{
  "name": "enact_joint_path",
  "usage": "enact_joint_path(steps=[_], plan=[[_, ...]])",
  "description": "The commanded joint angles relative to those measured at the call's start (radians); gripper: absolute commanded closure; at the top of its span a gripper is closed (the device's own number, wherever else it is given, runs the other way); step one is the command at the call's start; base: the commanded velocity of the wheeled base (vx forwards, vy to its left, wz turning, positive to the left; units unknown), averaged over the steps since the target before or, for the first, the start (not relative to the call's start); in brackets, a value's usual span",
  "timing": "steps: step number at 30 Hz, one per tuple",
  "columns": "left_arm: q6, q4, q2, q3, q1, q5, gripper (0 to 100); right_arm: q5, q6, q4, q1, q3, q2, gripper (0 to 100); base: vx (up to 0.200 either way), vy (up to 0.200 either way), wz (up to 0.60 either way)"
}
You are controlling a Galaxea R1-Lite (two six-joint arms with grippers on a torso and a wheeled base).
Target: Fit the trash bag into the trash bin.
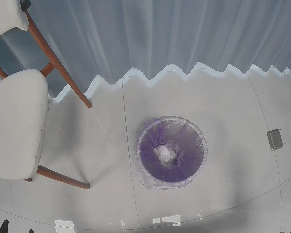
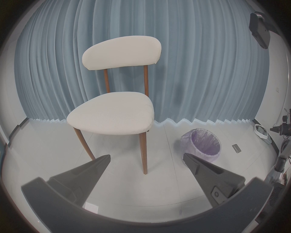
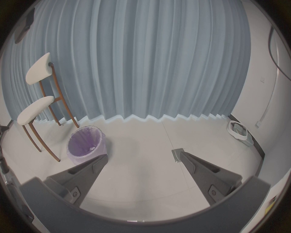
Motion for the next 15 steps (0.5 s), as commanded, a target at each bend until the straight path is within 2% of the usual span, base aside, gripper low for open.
enact_joint_path(steps=[1,2,3,4,5,7,9,11,13,15], plan=[[0.0,0.0,-0.01,0.018,-0.001,0.0,0,0.119,-0.043,-0.006,-0.058,0.003,-0.097,0,0.0,0.0,0.0],[0.0,0.0,-0.01,0.018,-0.001,0.0,0,0.139,-0.08,-0.003,-0.056,0.001,-0.095,0,0.0,0.0,0.0],[0.0,0.0,-0.01,0.018,0.001,0.0,0,0.147,-0.088,-0.001,-0.056,0.0,-0.095,0,0.0,0.0,0.0],[0.0,0.0,-0.01,0.018,-0.001,0.0,0,0.184,-0.094,0.003,-0.056,-0.002,-0.095,0,0.0,0.0,0.0],[0.0,0.0,-0.01,0.018,0.001,0.0,0,0.215,-0.094,0.006,-0.056,-0.004,-0.095,0,0.0,0.0,0.0],[0.0,0.0,-0.01,0.018,-0.001,0.0,0,0.225,-0.076,0.016,-0.056,-0.007,-0.095,0,0.0,0.0,0.0],[0.0,0.0,-0.01,0.018,0.001,0.0,0,0.208,-0.02,0.014,-0.058,-0.005,-0.095,0,0.0,0.0,0.0],[0.0,0.0,-0.01,0.018,0.001,0.0,0,0.118,0.036,0.005,-0.058,-0.002,-0.095,0,0.0,0.0,0.0],[0.0,0.0,-0.01,0.018,-0.001,0.0,0,0.055,0.079,-0.009,-0.058,0.009,-0.095,0,0.0,0.0,0.0],[0.0,0.0,-0.01,0.018,0.001,0.0,0,0.058,0.078,-0.014,-0.058,0.01,-0.094,0,0.0,0.0,0.0]])
